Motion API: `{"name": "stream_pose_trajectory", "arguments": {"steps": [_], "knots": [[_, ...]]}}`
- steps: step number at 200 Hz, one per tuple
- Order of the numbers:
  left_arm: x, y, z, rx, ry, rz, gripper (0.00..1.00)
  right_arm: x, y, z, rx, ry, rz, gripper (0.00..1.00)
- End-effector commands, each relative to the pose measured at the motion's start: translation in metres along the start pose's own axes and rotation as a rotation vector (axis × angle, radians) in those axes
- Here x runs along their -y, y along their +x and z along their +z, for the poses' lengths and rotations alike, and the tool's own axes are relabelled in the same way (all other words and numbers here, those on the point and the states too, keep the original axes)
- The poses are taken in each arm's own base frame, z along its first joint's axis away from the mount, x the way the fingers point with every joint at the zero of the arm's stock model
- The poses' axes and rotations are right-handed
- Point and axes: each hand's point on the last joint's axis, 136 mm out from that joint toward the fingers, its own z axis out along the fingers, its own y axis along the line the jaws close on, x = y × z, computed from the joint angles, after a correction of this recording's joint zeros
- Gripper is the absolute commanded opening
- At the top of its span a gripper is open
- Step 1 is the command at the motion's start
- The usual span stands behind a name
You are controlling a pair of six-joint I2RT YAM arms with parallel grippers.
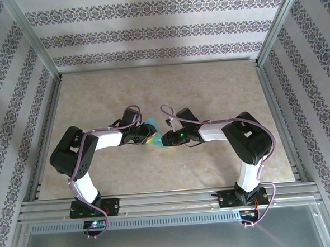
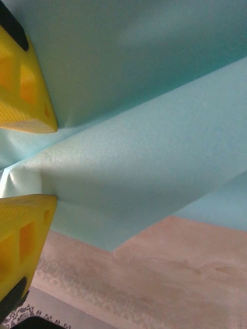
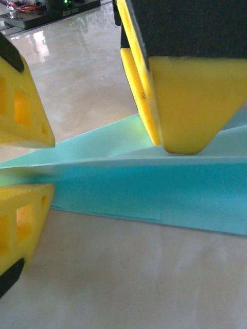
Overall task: Fold a paper plane with a square sheet of paper (pick it up from the middle)
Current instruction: Fourth fold the wing at the center of the table.
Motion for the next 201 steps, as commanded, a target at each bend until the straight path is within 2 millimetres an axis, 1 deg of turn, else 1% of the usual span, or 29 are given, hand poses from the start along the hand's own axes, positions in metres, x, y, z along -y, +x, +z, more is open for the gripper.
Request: {"name": "stream_pose_trajectory", "arguments": {"steps": [1, 12, 35, 76, 126, 157, 201], "knots": [[-0.031, 0.011, 0.007, -0.037, -0.113, -0.016, 0.37, -0.005, -0.005, -0.014, 0.001, 0.042, -0.022, 0.32], [-0.03, 0.011, 0.007, -0.038, -0.113, -0.015, 0.37, -0.003, -0.007, -0.016, 0.008, 0.063, -0.027, 0.34], [-0.031, 0.011, 0.008, -0.038, -0.117, -0.016, 0.37, -0.002, -0.011, -0.015, 0.015, 0.079, -0.029, 0.35], [-0.033, 0.012, 0.008, -0.045, -0.12, -0.015, 0.37, -0.004, -0.02, -0.006, 0.004, 0.086, -0.037, 0.31], [-0.036, 0.013, 0.01, -0.05, -0.133, -0.018, 0.37, -0.001, -0.02, 0.001, -0.014, 0.092, -0.028, 0.28], [-0.036, 0.013, 0.01, -0.052, -0.133, -0.017, 0.37, -0.005, -0.018, 0.004, -0.032, 0.065, -0.032, 0.21], [-0.037, 0.014, 0.01, -0.055, -0.134, -0.018, 0.37, -0.004, -0.016, 0.009, -0.047, 0.054, -0.026, 0.13]]}}
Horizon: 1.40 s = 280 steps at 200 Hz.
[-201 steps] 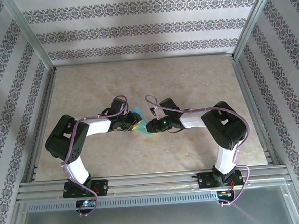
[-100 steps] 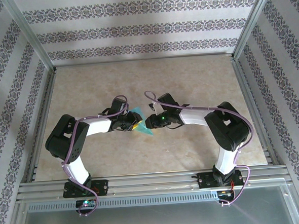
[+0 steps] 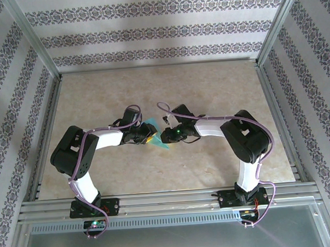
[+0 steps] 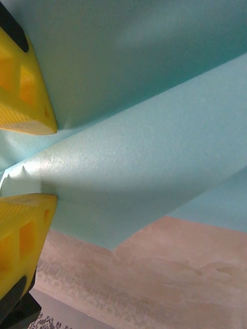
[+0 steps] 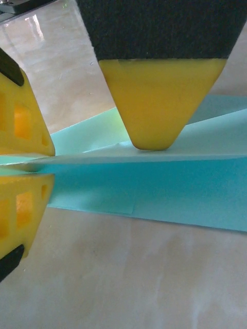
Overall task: Fold a paper plane with a square sheet of paper (pick it up from the middle)
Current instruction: Fourth fold the wing at the center of the table.
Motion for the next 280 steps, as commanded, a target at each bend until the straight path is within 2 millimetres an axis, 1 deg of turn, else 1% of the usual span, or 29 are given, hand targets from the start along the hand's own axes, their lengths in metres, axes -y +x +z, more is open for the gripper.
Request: {"name": "stream_pose_trajectory", "arguments": {"steps": [1, 27, 73, 105, 125, 137, 146, 174, 198, 212, 227, 248, 280], "knots": [[-0.036, 0.013, 0.008, -0.047, -0.127, -0.023, 0.37, -0.006, -0.001, 0.003, -0.013, -0.021, -0.017, 0.13], [-0.036, 0.014, 0.008, -0.047, -0.128, -0.02, 0.36, -0.008, -0.001, 0.004, -0.019, -0.036, -0.023, 0.09], [-0.039, 0.014, 0.006, -0.044, -0.134, -0.021, 0.37, 0.0, 0.006, 0.008, -0.047, -0.044, 0.018, 0.08], [-0.038, 0.013, 0.005, -0.035, -0.137, -0.017, 0.37, 0.005, 0.006, 0.007, -0.044, -0.049, 0.054, 0.08], [-0.034, 0.012, 0.003, -0.031, -0.128, -0.008, 0.37, 0.008, 0.005, 0.007, -0.047, -0.057, 0.075, 0.07], [-0.028, 0.01, 0.0, -0.023, -0.117, 0.002, 0.37, 0.008, 0.005, 0.008, -0.054, -0.067, 0.088, 0.07], [-0.02, 0.008, -0.004, -0.014, -0.097, 0.019, 0.37, 0.01, 0.006, 0.009, -0.059, -0.071, 0.098, 0.06], [0.002, 0.001, -0.023, 0.037, -0.053, 0.07, 0.4, 0.014, 0.007, 0.01, -0.07, -0.078, 0.135, 0.06], [0.01, -0.007, -0.041, 0.099, -0.053, 0.107, 0.41, 0.017, 0.009, 0.011, -0.08, -0.083, 0.157, 0.06], [0.015, -0.01, -0.047, 0.123, -0.031, 0.131, 0.4, 0.019, 0.01, 0.011, -0.084, -0.083, 0.167, 0.05], [0.025, -0.009, -0.045, 0.119, 0.033, 0.152, 0.38, 0.019, 0.011, 0.011, -0.086, -0.084, 0.172, 0.06], [0.039, -0.007, -0.036, 0.092, 0.119, 0.17, 0.33, 0.02, 0.011, 0.011, -0.088, -0.084, 0.183, 0.05], [0.047, -0.007, -0.021, 0.066, 0.197, 0.177, 0.24, 0.022, 0.011, 0.011, -0.089, -0.081, 0.196, 0.05]]}}
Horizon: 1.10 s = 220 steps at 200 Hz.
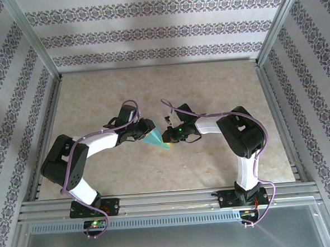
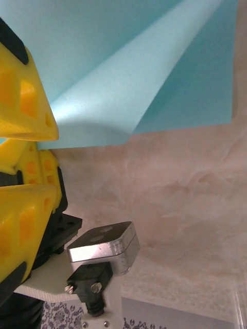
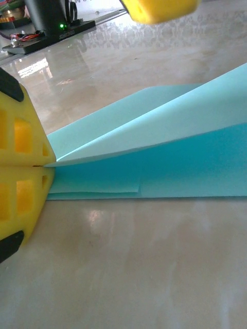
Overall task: Fold a paper plane with a square sheet of paper (pick it up from the middle)
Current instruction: Fourth fold the wing at the center of the table.
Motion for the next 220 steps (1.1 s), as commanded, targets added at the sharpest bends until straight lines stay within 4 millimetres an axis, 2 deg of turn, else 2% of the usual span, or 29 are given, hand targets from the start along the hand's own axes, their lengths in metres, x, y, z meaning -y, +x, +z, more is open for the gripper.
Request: {"name": "stream_pose_trajectory", "arguments": {"steps": [1, 26, 84, 119, 220], "knots": [[0.011, 0.001, 0.011, -0.013, 0.102, 0.033, 0.23, 0.017, 0.005, 0.004, -0.024, 0.035, 0.059, 0.05], [0.011, 0.0, 0.019, -0.013, 0.15, 0.026, 0.19, 0.018, 0.006, 0.004, -0.027, 0.036, 0.066, 0.06], [-0.011, 0.003, 0.024, -0.004, 0.137, 0.004, 0.17, 0.021, 0.007, 0.004, -0.031, 0.043, 0.079, 0.06], [-0.003, 0.006, 0.024, -0.019, 0.193, 0.031, 0.19, 0.023, 0.008, 0.005, -0.034, 0.053, 0.088, 0.06], [-0.017, 0.009, 0.032, -0.031, 0.165, 0.028, 0.19, 0.028, 0.009, 0.005, -0.037, 0.071, 0.111, 0.06]]}}
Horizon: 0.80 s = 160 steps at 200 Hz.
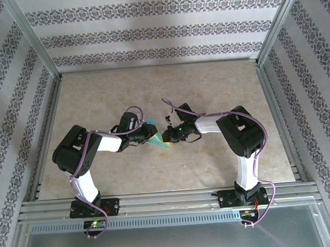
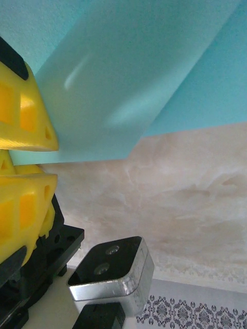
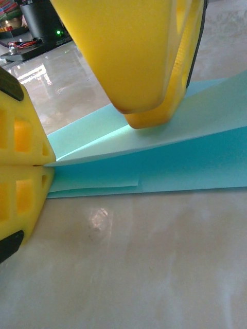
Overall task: Fold a paper plane with a square sheet of paper (pick it up from the middle)
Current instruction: Fourth fold the wing at the center of the table.
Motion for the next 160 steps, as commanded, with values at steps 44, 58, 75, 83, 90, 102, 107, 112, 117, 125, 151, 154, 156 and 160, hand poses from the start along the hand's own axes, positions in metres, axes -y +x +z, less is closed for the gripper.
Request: {"name": "stream_pose_trajectory", "arguments": {"steps": [44, 58, 75, 83, 90, 102, 107, 112, 117, 125, 151, 154, 156, 160], "knots": [[-0.009, -0.004, 0.007, 0.006, -0.001, -0.004, 0.18, 0.028, 0.01, 0.006, -0.038, 0.075, 0.08, 0.06], [-0.011, -0.003, 0.008, 0.006, -0.002, -0.006, 0.18, 0.027, 0.01, 0.006, -0.037, 0.073, 0.079, 0.06], [-0.011, -0.003, 0.008, 0.004, -0.002, -0.009, 0.18, 0.028, 0.01, 0.006, -0.039, 0.076, 0.082, 0.07], [-0.013, -0.003, 0.009, 0.002, -0.005, -0.01, 0.18, 0.028, 0.01, 0.006, -0.039, 0.076, 0.081, 0.07], [-0.013, -0.003, 0.009, 0.001, -0.006, -0.011, 0.18, 0.028, 0.01, 0.006, -0.038, 0.077, 0.082, 0.07], [-0.016, -0.002, 0.01, -0.001, -0.018, -0.015, 0.18, 0.028, 0.011, 0.006, -0.037, 0.078, 0.082, 0.07], [-0.017, -0.002, 0.01, -0.001, -0.022, -0.019, 0.18, 0.028, 0.01, 0.006, -0.036, 0.079, 0.08, 0.08], [-0.019, -0.001, 0.01, -0.003, -0.028, -0.023, 0.18, 0.028, 0.01, 0.005, -0.033, 0.082, 0.079, 0.08], [-0.022, 0.0, 0.01, -0.002, -0.036, -0.026, 0.18, 0.028, 0.01, 0.005, -0.03, 0.084, 0.078, 0.09], [-0.024, 0.001, 0.009, -0.004, -0.046, -0.031, 0.18, 0.027, 0.009, 0.004, -0.024, 0.084, 0.073, 0.1], [-0.036, 0.005, 0.009, -0.016, -0.09, -0.055, 0.17, 0.019, 0.005, -0.003, -0.004, 0.075, 0.062, 0.15], [-0.038, 0.006, 0.009, -0.017, -0.096, -0.058, 0.16, 0.017, 0.004, -0.004, 0.001, 0.071, 0.06, 0.16], [-0.038, 0.006, 0.009, -0.017, -0.097, -0.058, 0.16, 0.016, 0.003, -0.005, 0.003, 0.069, 0.058, 0.16], [-0.04, 0.006, 0.009, -0.019, -0.104, -0.063, 0.16, 0.015, 0.003, -0.006, 0.004, 0.063, 0.058, 0.16]]}}
